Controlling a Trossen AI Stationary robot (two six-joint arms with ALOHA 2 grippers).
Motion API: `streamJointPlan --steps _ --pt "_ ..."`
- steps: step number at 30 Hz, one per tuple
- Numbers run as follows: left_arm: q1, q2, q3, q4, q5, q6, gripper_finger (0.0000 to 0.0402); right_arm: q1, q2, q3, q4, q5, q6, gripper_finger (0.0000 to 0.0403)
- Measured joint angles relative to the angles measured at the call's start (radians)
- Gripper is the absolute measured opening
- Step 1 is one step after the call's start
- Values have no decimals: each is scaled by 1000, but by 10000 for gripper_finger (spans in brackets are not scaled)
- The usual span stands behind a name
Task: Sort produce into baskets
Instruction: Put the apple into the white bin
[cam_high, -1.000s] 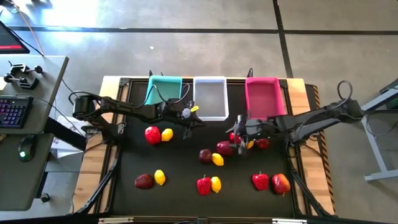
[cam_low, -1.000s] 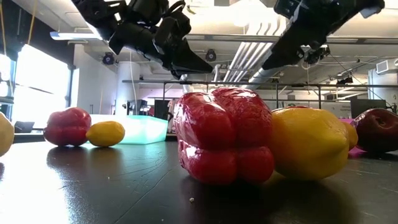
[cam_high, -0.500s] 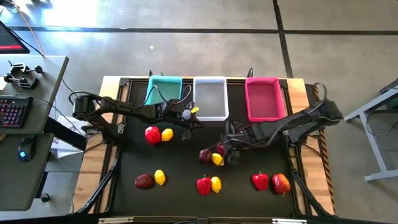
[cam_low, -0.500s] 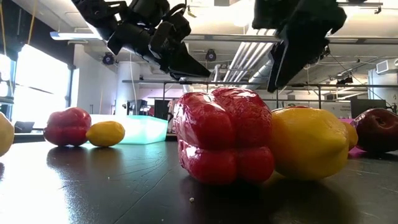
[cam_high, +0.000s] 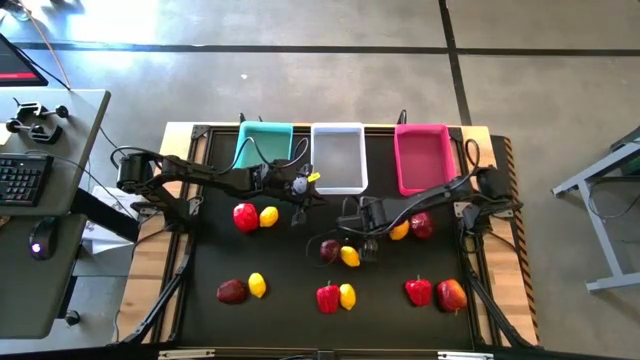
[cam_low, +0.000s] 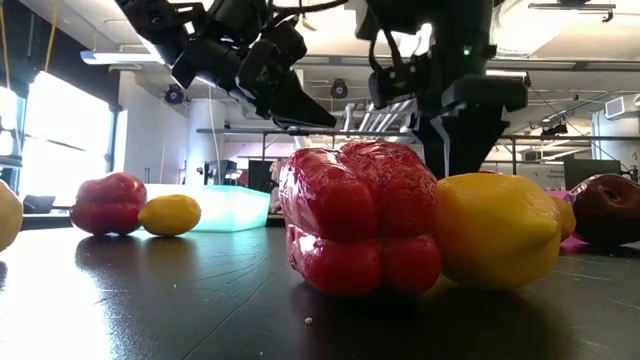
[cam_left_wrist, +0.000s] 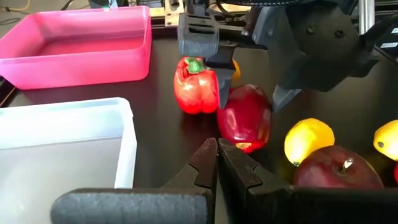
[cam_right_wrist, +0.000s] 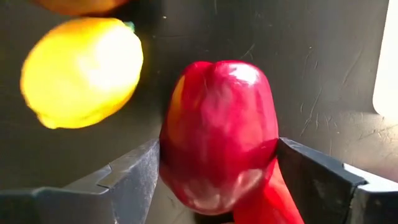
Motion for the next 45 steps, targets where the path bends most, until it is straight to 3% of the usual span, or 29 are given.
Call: streamJointPlan --steps 9,16,19,28,34,37,42,45 --pt "2 0 -3 -12 -3 -9 0 -30 21 0 24 -35 -32 304" --pt "28 0 -94 113 -2 -66 0 -36 22 -1 55 -70 -72 248" --pt "34 -3 -137 174 -3 -95 0 -40 28 -2 59 -77 -79 243" --pt "32 -5 -156 188 -3 -96 0 -52 60 -5 94 -51 -88 328" --pt "32 -5 -156 187 -4 -86 0 -57 93 -6 122 -55 -167 347" --pt "32 -5 -156 186 -6 -81 0 -61 122 -8 122 -57 -225 337" --pt "33 -8 -156 184 -6 -87 0 -59 122 15 112 -70 -255 284" --pt "38 -33 -157 184 -6 -87 0 -59 122 58 105 -70 -261 284"
